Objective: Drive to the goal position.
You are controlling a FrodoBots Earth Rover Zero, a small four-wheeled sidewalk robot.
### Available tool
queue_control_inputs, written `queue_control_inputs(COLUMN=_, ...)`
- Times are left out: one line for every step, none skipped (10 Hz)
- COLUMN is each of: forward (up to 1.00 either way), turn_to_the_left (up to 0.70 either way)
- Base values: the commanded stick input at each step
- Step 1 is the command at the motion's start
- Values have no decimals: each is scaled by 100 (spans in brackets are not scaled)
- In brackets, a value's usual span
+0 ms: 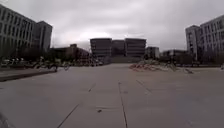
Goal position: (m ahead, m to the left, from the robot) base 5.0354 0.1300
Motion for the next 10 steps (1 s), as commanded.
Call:
queue_control_inputs(forward=70, turn_to_the_left=0)
queue_control_inputs(forward=70, turn_to_the_left=0)
queue_control_inputs(forward=70, turn_to_the_left=0)
queue_control_inputs(forward=70, turn_to_the_left=0)
queue_control_inputs(forward=70, turn_to_the_left=0)
queue_control_inputs(forward=70, turn_to_the_left=0)
queue_control_inputs(forward=70, turn_to_the_left=0)
queue_control_inputs(forward=70, turn_to_the_left=0)
queue_control_inputs(forward=70, turn_to_the_left=0)
queue_control_inputs(forward=70, turn_to_the_left=0)
